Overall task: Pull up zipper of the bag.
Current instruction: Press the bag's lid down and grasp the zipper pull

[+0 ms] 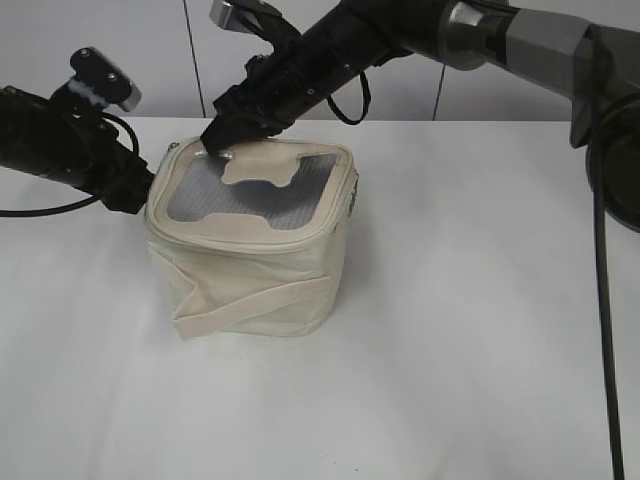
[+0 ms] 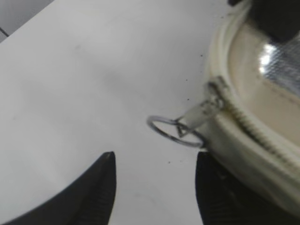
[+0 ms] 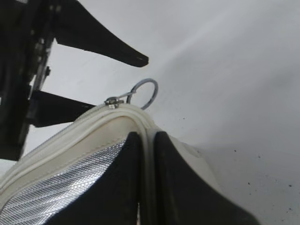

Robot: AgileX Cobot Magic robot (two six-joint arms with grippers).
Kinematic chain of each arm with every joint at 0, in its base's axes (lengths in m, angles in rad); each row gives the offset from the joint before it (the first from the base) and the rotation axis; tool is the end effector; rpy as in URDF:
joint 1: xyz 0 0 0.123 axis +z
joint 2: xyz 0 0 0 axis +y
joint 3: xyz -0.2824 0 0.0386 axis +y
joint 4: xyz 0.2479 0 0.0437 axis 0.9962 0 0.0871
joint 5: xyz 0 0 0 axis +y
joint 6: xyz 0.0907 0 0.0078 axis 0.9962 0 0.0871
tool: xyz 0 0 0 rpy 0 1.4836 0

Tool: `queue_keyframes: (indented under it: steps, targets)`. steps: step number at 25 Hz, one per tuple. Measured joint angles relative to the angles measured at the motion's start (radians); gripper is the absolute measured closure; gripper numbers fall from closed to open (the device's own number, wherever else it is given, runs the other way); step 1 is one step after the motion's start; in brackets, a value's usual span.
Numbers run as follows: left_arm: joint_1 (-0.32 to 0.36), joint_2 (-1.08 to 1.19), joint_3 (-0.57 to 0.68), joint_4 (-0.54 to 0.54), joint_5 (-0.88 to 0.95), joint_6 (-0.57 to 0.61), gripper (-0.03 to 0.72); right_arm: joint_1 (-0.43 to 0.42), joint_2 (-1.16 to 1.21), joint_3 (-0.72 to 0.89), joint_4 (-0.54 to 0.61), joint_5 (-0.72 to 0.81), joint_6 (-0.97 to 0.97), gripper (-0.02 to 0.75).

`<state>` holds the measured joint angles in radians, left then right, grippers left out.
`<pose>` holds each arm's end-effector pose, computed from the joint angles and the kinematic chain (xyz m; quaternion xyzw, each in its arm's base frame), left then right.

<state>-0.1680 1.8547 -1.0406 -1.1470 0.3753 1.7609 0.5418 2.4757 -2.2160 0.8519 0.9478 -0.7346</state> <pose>0.3619 -0.0923 0.1665 0.4179 0.8312 -0.0778 0.3584 0.4344 0.3265 0.1886 -0.4003 0.8083 0.3596 0.2391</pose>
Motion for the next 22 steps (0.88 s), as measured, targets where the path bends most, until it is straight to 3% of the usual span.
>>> queue_keyframes:
  steps: [8, 14, 17, 22]
  targets:
    - [-0.001, 0.014, -0.009, -0.008, -0.011, 0.033, 0.292, 0.0, 0.0, 0.0, 0.0, 0.0, 0.001, 0.678]
    - [-0.001, 0.029, -0.019, -0.174, -0.039, 0.141, 0.293, 0.0, 0.0, 0.0, 0.0, 0.0, 0.001, 0.678]
    - [-0.001, 0.039, -0.057, -0.204, -0.038, 0.151, 0.293, 0.0, 0.0, 0.0, 0.0, 0.0, 0.001, 0.678]
    - [-0.002, 0.04, -0.069, -0.128, -0.027, 0.166, 0.293, 0.0, 0.0, 0.0, 0.0, 0.0, 0.001, 0.678]
